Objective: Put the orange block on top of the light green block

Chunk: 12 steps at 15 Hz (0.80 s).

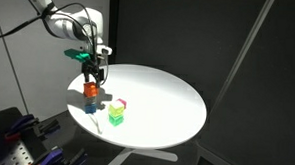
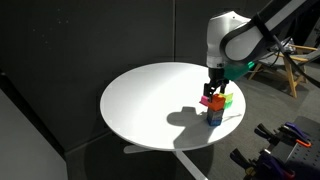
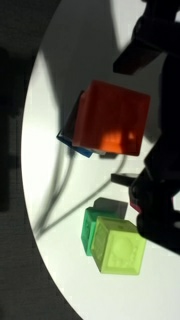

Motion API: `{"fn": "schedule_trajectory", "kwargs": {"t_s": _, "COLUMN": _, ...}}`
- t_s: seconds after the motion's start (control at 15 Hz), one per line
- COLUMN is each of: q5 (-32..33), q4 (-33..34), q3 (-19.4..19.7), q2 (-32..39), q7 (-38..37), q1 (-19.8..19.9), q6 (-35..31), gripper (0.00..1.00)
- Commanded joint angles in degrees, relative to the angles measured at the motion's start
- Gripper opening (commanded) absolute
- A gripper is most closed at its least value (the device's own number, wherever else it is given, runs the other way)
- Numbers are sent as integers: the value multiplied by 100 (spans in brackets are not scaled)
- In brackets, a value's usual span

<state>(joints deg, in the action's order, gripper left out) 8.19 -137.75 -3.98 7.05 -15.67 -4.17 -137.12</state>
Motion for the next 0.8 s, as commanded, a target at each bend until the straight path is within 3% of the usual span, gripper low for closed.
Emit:
{"fn": "schedule_trajectory", "kwargs": {"t_s": 0.0, "q5": -17, "q4": 145, "q3": 69, "q2": 104, "q7": 55, "q1": -33, "q6": 138, "gripper": 100}}
{"fn": "schedule_trajectory", "kwargs": {"t_s": 0.33, "q5": 29, "q4": 158, "q3": 94, "q2": 173, "q7": 12, "q1": -48, "q6": 130, "gripper": 100}}
{"fn": "schedule_trajectory", "kwargs": {"t_s": 0.4, "q5": 49, "q4": 160, "q3": 101, "q2": 183, "q7": -29, "q1": -55, "q6": 124, "gripper": 75}}
{"fn": "schedule_trajectory", "kwargs": {"t_s": 0.47, "q5": 73, "q4": 160, "q3": 106, "q2": 190, "q7": -51, "q1": -62, "q6": 118, "gripper": 75}}
{"fn": "schedule_trajectory", "kwargs": {"t_s": 0.73, "q5": 103, "q4": 164, "q3": 107, "q2": 167, "q7": -66, "q1": -83, "q6": 179, "gripper": 41}}
